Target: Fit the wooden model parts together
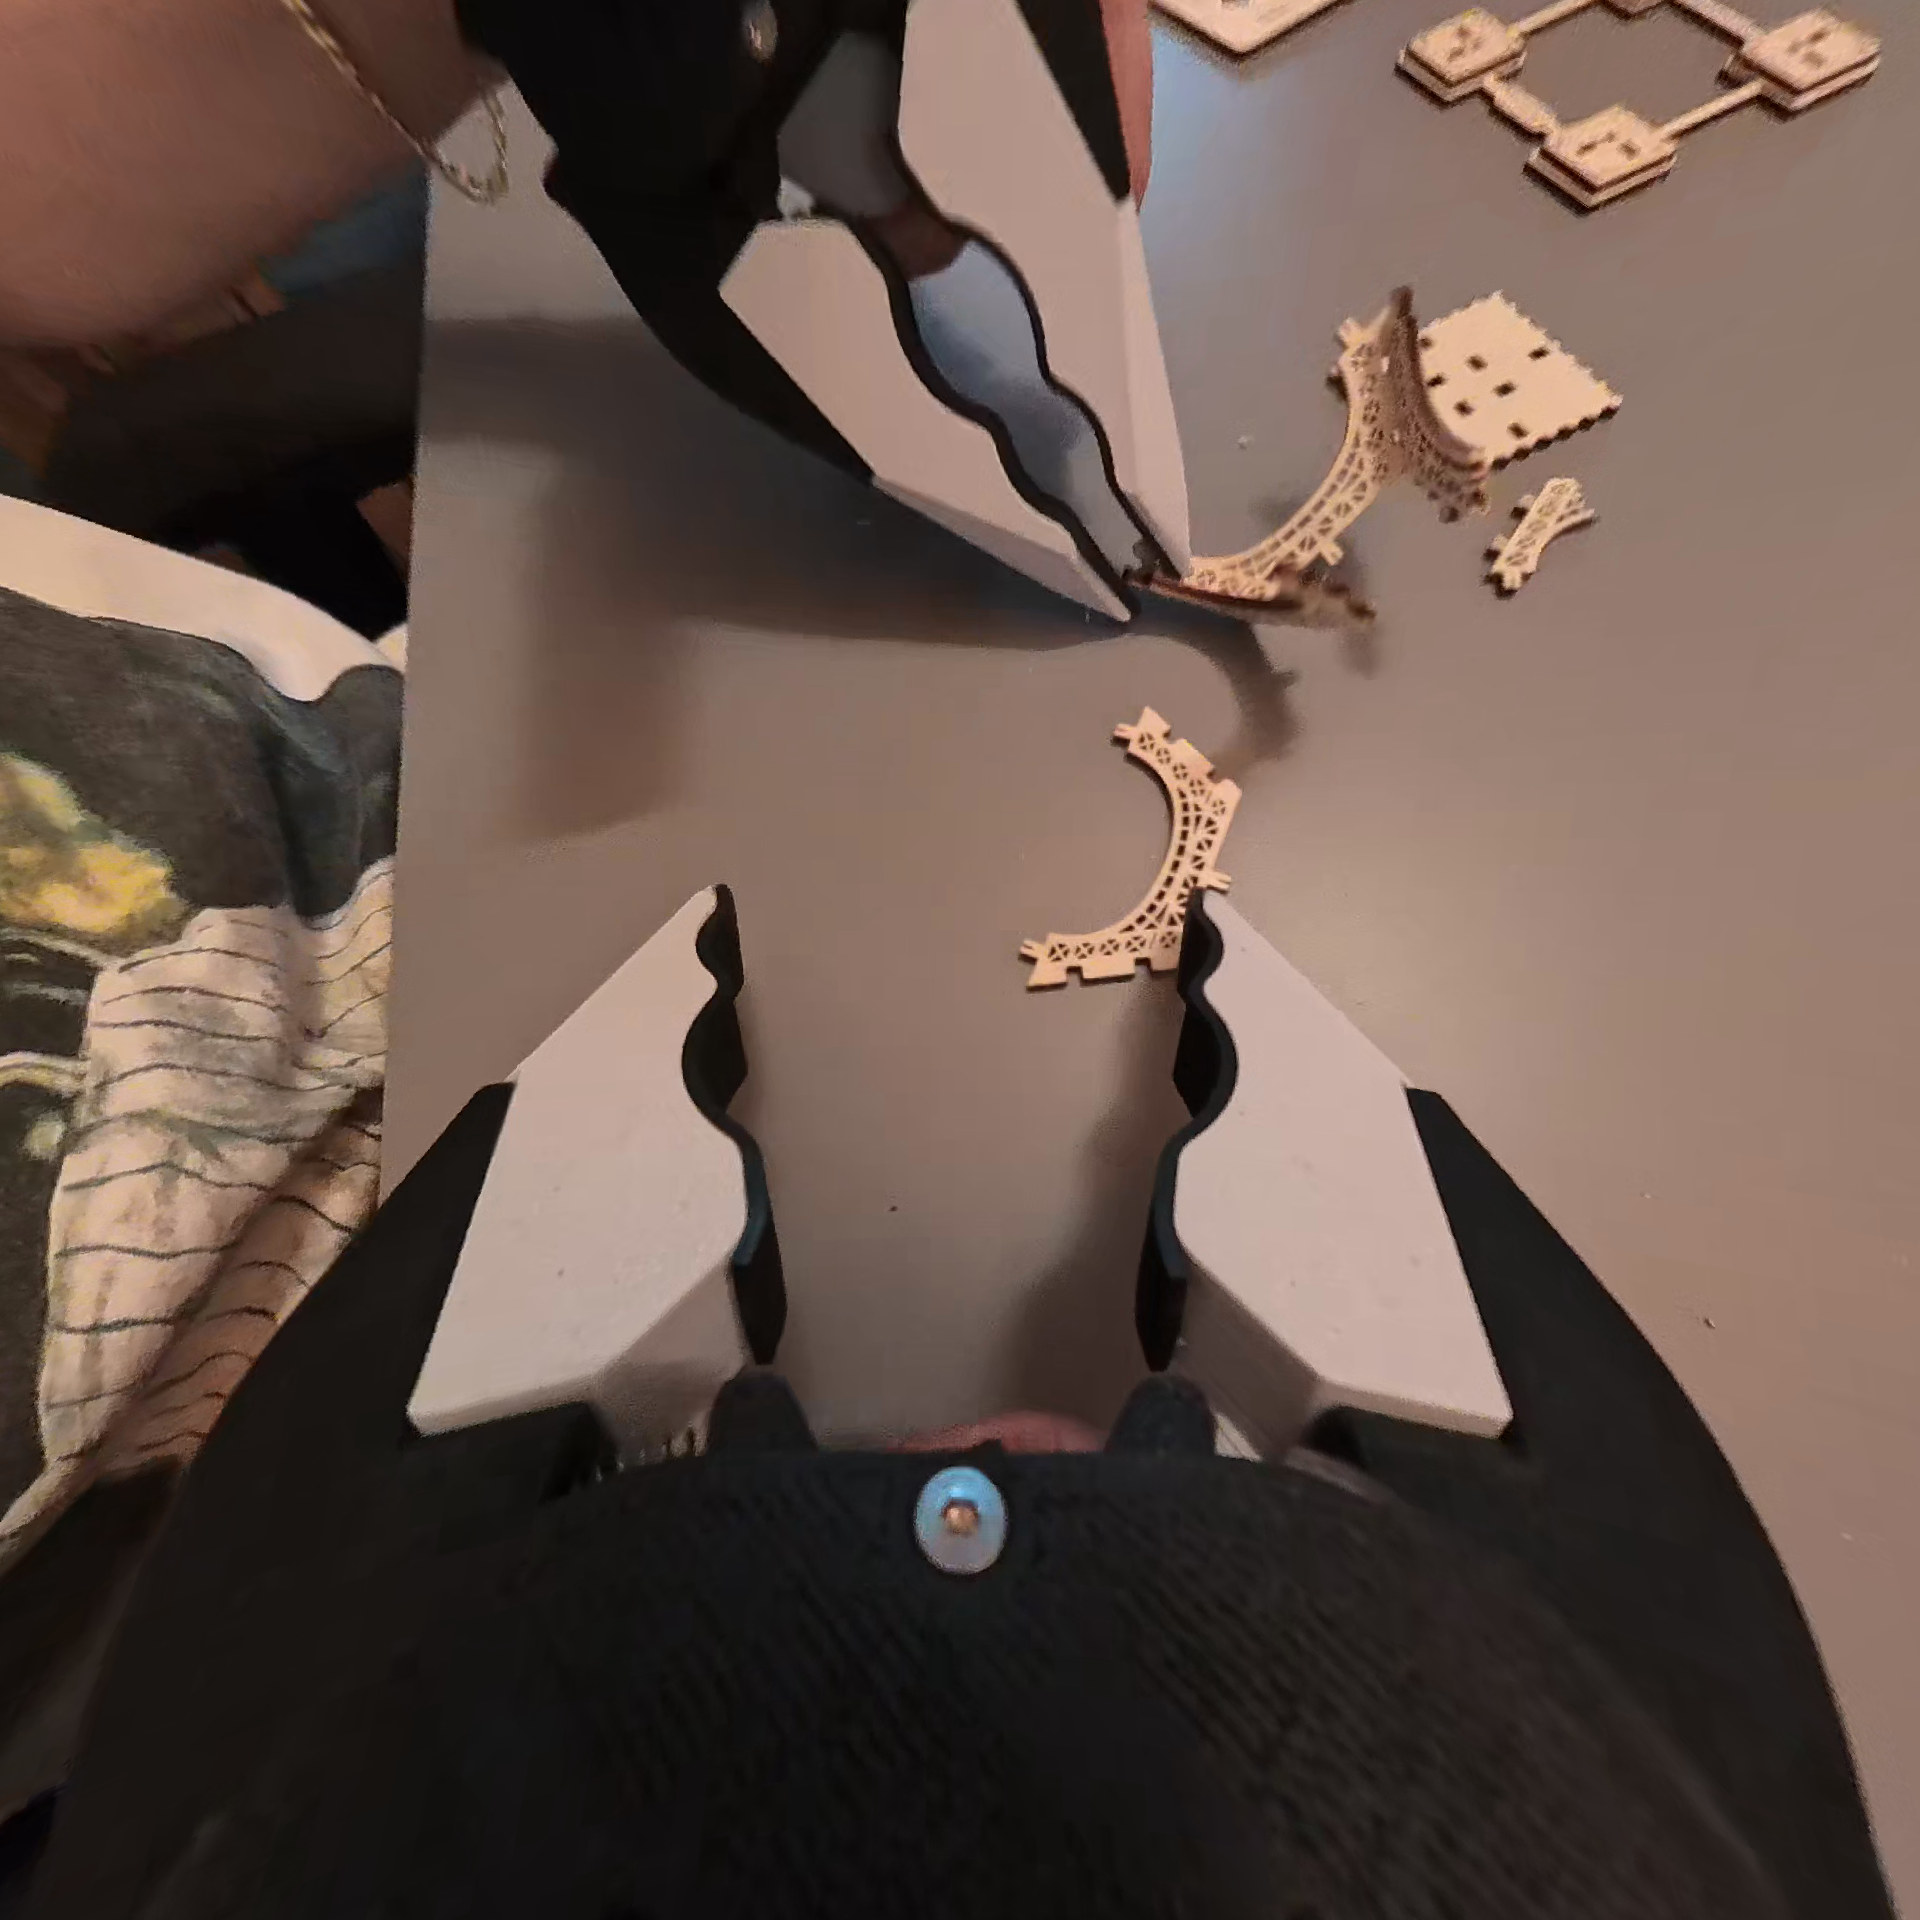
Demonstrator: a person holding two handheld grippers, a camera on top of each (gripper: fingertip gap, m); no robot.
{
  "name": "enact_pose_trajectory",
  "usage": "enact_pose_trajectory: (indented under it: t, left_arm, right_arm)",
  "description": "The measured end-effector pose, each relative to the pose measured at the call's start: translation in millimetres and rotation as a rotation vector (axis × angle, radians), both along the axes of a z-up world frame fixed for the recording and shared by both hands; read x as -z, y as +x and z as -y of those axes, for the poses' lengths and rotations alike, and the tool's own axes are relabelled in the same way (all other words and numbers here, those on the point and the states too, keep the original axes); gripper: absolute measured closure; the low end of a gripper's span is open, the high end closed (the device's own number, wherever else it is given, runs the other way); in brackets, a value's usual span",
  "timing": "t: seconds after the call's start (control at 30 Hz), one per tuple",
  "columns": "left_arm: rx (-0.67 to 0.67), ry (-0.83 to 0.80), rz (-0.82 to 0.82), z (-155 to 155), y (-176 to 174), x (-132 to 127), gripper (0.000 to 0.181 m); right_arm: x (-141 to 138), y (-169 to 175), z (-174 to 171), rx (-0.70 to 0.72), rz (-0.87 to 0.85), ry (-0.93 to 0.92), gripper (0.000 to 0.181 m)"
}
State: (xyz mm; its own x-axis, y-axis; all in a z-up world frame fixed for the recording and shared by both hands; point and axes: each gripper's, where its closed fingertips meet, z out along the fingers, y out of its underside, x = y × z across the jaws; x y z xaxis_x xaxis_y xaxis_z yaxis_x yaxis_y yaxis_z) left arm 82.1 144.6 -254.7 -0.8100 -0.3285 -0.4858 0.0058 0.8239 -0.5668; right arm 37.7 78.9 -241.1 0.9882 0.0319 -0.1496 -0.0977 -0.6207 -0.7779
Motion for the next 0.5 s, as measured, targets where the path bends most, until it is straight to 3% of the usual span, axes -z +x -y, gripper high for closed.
enact_pose_trajectory:
  t: [0.23,0.3,0.37,0.43,0.5]
  left_arm:
    - [-0.173,-0.215,-0.084,-7.3,3.7,-16.8,0.171]
    - [-0.298,-0.287,-0.115,-13.8,10.5,-23.0,0.171]
    - [-0.431,-0.427,-0.22,-13.1,12.3,-28.1,0.174]
    - [-0.454,-0.531,-0.356,0.8,5.7,-28.2,0.167]
    - [-0.474,-0.511,-0.372,4.9,4.8,-21.8,0.166]
  right_arm:
    - [11.8,17.1,-4.7,0.136,-0.023,-0.061,0.1]
    - [10.8,16.1,-9.6,0.132,-0.035,-0.036,0.104]
    - [11.1,14.9,-12.5,0.129,-0.03,-0.031,0.107]
    - [12.1,14.9,-14.9,0.126,-0.006,-0.028,0.108]
    - [12.5,14.0,-18.1,0.121,0.006,-0.022,0.107]
